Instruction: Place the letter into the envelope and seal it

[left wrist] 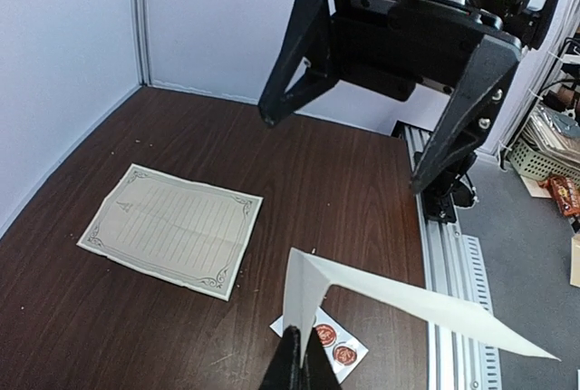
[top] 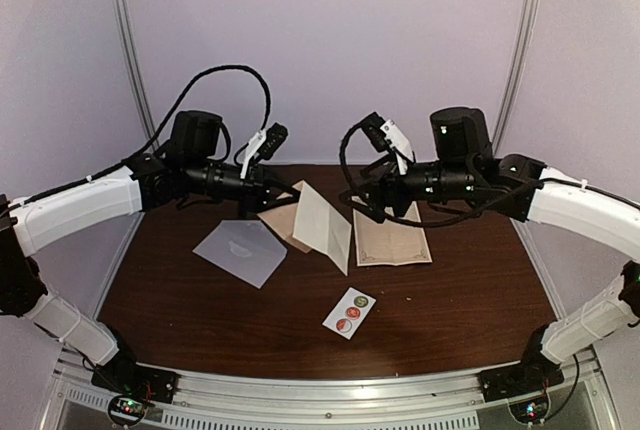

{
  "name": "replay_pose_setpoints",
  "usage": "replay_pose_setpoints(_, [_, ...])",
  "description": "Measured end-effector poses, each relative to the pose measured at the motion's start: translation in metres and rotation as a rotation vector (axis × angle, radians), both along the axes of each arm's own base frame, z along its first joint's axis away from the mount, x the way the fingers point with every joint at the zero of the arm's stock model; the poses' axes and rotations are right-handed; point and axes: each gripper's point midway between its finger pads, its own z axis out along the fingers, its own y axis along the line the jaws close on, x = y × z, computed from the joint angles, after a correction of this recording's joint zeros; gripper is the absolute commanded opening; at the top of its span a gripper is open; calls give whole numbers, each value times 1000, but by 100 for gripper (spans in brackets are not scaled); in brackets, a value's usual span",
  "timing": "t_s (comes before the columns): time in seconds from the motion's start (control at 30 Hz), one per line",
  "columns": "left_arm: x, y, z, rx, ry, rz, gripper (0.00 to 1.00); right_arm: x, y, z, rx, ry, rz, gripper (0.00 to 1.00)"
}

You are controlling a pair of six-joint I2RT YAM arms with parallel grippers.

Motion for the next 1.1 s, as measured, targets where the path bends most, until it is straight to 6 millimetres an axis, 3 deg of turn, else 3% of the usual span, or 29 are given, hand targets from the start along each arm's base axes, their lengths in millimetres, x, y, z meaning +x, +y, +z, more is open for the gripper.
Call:
replay_pose_setpoints(0.23, [-7,-1,2,-13,3,-44,0,-11,31,-18,-100,26,128,60])
replay_pose_setpoints(0.4, [-13,-2,4,-23,9,-74,0,-17,42,-36,-157,69,200,44])
replay_pose_setpoints(0.87, [-21,-3,6,-40,20,-120,0,-38,61,-39,-172,137,376,11])
replay_pose_setpoints(0.93, [-21,-3,6,-40,20,-120,0,-40,61,-42,-176,153,386,0])
replay_pose_setpoints(1.03, [-21,-3,6,-39,21,-120,0,-41,62,-43,-175,164,396,0])
replay_pose_setpoints(1.1, [-21,-3,6,-39,21,-119,13,-42,62,-43,-177,165,397,0])
